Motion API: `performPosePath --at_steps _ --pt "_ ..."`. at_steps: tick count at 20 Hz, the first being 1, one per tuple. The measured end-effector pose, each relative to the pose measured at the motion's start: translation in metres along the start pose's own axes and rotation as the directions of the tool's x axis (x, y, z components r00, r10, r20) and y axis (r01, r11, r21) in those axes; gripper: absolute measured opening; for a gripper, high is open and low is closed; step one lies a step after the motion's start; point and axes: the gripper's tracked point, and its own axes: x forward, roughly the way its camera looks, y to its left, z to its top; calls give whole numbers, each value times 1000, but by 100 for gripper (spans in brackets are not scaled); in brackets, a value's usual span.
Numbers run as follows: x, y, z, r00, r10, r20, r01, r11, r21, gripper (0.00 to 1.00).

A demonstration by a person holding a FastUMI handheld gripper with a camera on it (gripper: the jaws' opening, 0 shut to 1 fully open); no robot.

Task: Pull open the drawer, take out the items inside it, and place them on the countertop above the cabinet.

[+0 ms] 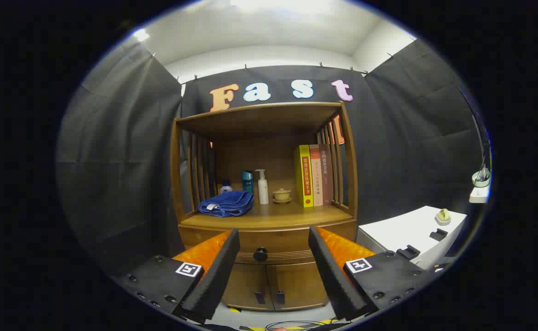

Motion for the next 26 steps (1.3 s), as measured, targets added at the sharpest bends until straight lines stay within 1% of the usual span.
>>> performPosePath --at_steps 20,24,26 --pt "0 -1 -1 1000 -4 -4 4 1000 3 98" --pt "1 -4 0 1000 -12 16 12 1000 12 98" --pt "6 -2 -6 1000 2 7 -2 1000 8 98"
